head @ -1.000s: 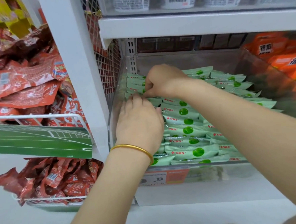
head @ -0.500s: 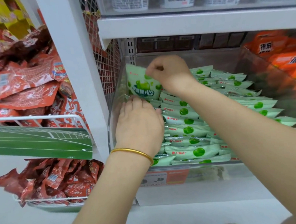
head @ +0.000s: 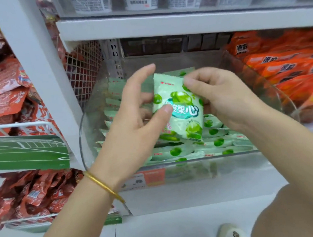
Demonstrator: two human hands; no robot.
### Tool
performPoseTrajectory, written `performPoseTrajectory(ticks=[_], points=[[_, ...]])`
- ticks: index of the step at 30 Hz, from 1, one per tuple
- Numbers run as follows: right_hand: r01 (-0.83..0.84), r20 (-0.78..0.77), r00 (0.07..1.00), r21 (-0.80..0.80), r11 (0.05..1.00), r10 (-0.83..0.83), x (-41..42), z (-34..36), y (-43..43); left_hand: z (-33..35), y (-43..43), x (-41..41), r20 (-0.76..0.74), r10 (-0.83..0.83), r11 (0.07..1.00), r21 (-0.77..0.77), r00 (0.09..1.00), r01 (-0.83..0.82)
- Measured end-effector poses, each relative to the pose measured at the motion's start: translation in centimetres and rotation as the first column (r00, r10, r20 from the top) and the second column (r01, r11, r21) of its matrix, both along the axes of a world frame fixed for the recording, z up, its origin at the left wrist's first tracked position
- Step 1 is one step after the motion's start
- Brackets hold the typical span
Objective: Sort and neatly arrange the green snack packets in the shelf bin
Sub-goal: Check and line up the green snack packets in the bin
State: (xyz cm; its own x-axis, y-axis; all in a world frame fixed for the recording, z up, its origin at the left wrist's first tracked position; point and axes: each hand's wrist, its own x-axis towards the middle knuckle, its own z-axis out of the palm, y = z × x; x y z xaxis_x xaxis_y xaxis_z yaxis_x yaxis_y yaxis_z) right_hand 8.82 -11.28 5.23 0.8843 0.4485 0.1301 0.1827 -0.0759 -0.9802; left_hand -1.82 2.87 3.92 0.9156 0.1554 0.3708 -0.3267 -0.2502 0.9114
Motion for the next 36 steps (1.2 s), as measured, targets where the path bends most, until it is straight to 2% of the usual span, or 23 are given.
performPoseTrajectory(ticks=[3, 5, 9, 12, 16, 25, 29, 31, 33, 34, 36], points=[[0.004, -0.018, 1.0, 0.049, 0.999, -0.003, -0.8, -0.2, -0.6, -0.5, -0.5, -0.1, -0.019, -0.104, 0.993, 0.052, 0.994, 0.105], [0.022, -0.048, 0.999, 0.094, 0.995, -0.018, -1.1, -0.5, -0.9, -0.9, -0.5, 0.0, -0.016, -0.045, 0.997, 0.057, 0.999, 0.046], [-0.048, -0.111, 0.992, 0.136, 0.99, 0.064, -1.6, -1.0, -1.4, -1.0, -0.7, 0.0, -0.022, 0.031, 0.998, -0.057, 0.999, -0.033], [-0.084, -0.069, 0.994, 0.077, 0.993, 0.089, -1.6, -1.2, -1.5, -0.9, -0.7, -0.2, -0.038, -0.033, 0.995, -0.1, 0.999, 0.029], [-0.052, -0.013, 0.998, 0.103, 0.993, 0.053, -1.4, -1.4, -1.7, -1.1, -0.9, -0.2, -0.043, -0.138, 0.98, -0.148, 0.99, 0.13], [-0.031, -0.01, 0.999, 0.139, 0.99, 0.033, -1.7, -1.3, -2.1, -0.8, -0.9, 0.1, -0.005, -0.199, 0.971, -0.137, 0.98, 0.196], [-0.01, -0.019, 1.0, 0.132, 0.991, 0.013, -1.7, -1.3, -2.1, -1.0, -1.0, 0.0, -0.024, -0.129, 0.991, -0.043, 0.991, 0.128], [-0.001, -0.017, 1.0, 0.155, 0.988, 0.004, -1.7, -1.3, -2.2, -1.1, -0.9, -0.2, 0.014, 0.03, 0.985, 0.171, 0.999, -0.032], [-0.011, -0.021, 1.0, 0.19, 0.982, 0.016, -1.8, -1.1, -2.2, -1.2, -0.8, -0.3, 0.138, 0.214, 0.86, 0.444, 0.967, -0.253], [-0.026, -0.032, 0.999, 0.214, 0.976, 0.033, -2.0, -1.0, -2.1, -1.2, -0.7, -0.3, 0.191, 0.262, 0.792, 0.517, 0.946, -0.324], [-0.071, -0.055, 0.995, 0.258, 0.964, 0.088, -2.5, -0.8, -1.8, -1.2, -1.0, -0.3, 0.218, 0.285, 0.764, 0.537, 0.933, -0.359]])
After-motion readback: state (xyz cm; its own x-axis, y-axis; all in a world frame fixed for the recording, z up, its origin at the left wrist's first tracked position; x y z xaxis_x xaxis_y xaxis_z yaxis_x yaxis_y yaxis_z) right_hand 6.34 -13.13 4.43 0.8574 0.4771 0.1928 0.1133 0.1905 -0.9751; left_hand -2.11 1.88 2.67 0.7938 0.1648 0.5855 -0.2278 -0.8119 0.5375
